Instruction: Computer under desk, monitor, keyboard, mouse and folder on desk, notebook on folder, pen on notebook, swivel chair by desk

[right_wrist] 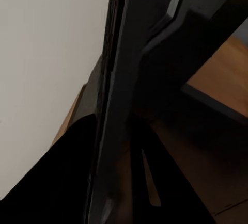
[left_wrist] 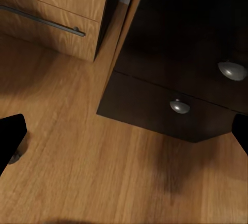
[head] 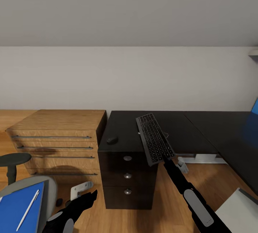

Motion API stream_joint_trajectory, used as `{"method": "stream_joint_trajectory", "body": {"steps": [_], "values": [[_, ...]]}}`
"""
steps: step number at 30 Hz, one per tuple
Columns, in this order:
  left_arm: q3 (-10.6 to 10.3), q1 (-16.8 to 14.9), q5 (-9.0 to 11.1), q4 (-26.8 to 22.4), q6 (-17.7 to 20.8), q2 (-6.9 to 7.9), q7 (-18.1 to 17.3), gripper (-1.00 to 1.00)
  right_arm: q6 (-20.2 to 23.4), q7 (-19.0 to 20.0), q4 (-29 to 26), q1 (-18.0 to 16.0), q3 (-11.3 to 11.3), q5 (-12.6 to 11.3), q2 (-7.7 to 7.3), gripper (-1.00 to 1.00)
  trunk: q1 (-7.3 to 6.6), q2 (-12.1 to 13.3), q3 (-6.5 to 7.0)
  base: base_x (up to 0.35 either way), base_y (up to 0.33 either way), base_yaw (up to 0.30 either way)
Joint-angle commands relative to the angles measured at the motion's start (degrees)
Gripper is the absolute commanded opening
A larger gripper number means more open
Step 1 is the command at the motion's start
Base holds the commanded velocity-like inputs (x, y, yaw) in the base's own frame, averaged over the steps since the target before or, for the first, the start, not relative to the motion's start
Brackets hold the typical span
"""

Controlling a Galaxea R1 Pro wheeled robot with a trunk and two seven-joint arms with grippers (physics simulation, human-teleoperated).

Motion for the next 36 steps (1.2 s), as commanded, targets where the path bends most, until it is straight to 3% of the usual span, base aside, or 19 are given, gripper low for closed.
{"method": "stream_joint_trajectory", "body": {"steps": [1,14,24,31,36], "values": [[0.0,0.0,0.6,-0.1,0.2,-0.04,0.4,1.00,-0.1,0.1,0.0,0.0,0.2,-0.7,-0.07,-1.00,-0.23,0.4,0.14,0.000,0.000,0.000],[0.1,0.0,0.5,-0.1,0.1,-0.04,0.4,1.00,-0.1,0.4,-0.5,0.0,0.3,-0.7,-0.07,-1.00,-3.08,5.6,2.47,0.000,0.000,0.000],[0.3,0.0,0.4,-0.1,0.1,-0.04,0.4,1.00,0.1,0.1,-7.4,0.1,0.1,-0.8,-0.60,-1.00,-5.28,9.6,4.27,0.000,0.000,0.000],[1.8,0.0,0.4,0.0,0.1,-0.04,0.4,1.00,0.1,0.0,-17.6,6.2,0.2,-0.5,-0.77,-1.00,-6.82,12.4,5.52,0.000,0.000,0.000],[1.9,0.0,0.4,0.0,0.1,-0.04,0.4,1.00,0.1,0.0,-19.9,7.8,0.2,-0.6,-0.77,-1.00,-7.91,14.4,6.42,0.000,0.000,0.000]]}}
